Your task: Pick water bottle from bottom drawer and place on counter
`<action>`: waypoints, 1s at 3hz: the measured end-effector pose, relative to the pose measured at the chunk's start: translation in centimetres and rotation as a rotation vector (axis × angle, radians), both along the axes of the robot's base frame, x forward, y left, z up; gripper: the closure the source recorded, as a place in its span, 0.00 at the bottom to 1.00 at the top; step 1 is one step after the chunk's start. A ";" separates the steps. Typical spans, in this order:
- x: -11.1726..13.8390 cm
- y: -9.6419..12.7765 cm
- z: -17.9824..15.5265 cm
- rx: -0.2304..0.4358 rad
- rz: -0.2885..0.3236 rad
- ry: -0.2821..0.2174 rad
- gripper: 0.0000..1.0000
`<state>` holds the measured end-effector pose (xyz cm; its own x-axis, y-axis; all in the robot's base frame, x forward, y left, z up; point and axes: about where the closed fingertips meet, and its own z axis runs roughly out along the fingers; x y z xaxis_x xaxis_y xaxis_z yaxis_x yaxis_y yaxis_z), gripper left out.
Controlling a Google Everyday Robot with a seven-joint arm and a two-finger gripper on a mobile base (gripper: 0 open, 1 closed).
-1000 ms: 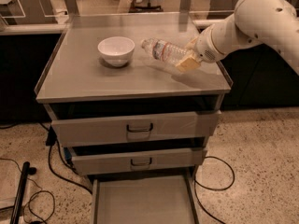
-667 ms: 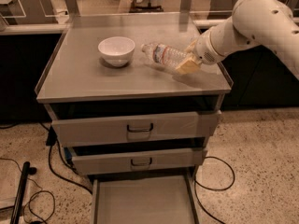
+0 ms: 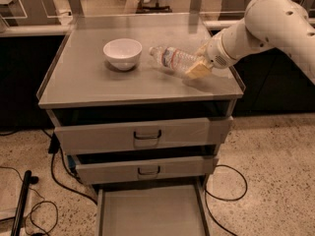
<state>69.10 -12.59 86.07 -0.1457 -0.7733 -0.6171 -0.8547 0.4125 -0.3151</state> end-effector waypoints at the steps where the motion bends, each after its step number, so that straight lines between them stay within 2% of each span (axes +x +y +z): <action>1: 0.0 0.0 0.0 0.000 0.000 0.000 0.39; 2: 0.0 0.0 0.0 0.000 0.000 0.000 0.17; 3: 0.0 0.0 0.0 0.000 0.000 0.000 0.00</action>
Offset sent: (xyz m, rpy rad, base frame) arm 0.0000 0.0000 0.0000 0.0000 0.0001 0.0001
